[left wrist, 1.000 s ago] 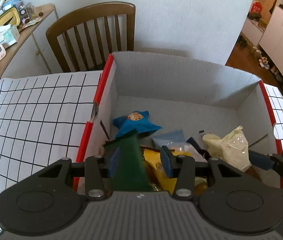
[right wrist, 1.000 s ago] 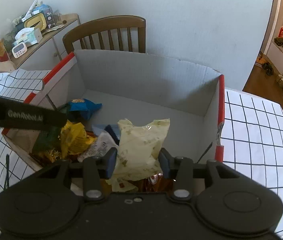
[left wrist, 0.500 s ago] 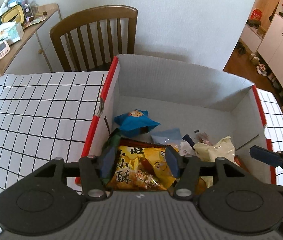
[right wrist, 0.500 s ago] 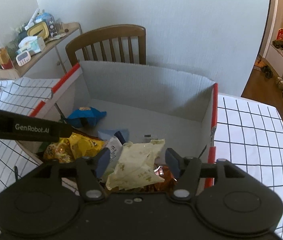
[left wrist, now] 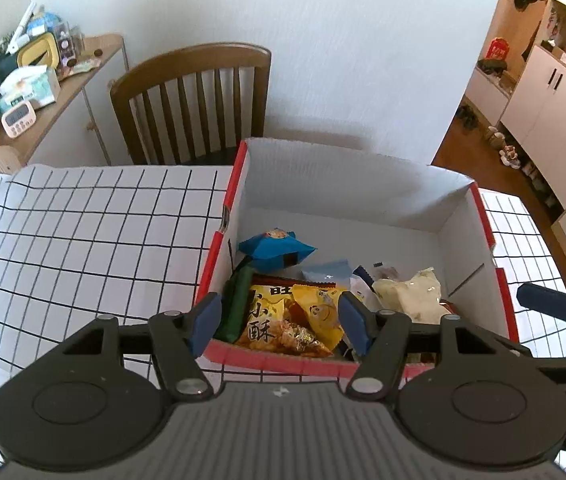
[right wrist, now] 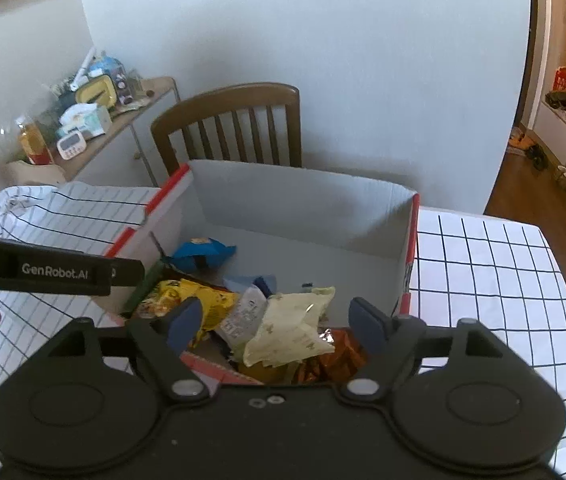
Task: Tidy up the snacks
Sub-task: 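Open both tools to release the packets and lift away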
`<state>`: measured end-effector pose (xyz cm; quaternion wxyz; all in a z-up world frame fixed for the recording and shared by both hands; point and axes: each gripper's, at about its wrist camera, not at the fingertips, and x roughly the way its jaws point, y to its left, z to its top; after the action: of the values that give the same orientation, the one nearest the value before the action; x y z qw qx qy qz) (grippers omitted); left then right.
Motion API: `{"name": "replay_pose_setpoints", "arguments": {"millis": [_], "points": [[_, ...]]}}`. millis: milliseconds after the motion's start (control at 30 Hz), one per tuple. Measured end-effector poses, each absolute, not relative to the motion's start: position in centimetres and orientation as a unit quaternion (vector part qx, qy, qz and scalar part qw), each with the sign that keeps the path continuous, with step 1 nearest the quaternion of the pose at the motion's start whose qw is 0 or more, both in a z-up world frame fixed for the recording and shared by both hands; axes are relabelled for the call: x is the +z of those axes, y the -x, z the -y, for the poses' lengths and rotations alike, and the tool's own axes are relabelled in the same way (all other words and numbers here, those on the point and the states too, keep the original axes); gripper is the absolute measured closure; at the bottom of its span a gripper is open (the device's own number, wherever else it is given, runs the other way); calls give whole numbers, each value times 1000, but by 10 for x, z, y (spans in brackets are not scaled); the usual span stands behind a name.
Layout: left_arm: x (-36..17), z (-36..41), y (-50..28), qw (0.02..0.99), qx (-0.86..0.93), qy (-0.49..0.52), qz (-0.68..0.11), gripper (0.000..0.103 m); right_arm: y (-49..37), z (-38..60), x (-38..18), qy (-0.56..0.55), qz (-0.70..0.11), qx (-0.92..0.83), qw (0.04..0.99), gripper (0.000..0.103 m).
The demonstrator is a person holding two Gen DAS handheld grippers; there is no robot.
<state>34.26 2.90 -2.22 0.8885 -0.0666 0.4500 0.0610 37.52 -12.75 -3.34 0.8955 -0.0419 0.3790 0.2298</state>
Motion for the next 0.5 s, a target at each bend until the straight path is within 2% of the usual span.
{"name": "replay_pose_setpoints", "arguments": {"millis": [300,400,500], "points": [[-5,-29,-309,898,53,67,-432,38,-342,137,-15,40,-357,253,898,16],[1,-29,-296,902,51,68,-423,30,-331,139,-9,43,-348,262,899,14],[6,-27,-285,905,48,69,-417,30,-319,142,-4,41,-343,269,899,12]]}}
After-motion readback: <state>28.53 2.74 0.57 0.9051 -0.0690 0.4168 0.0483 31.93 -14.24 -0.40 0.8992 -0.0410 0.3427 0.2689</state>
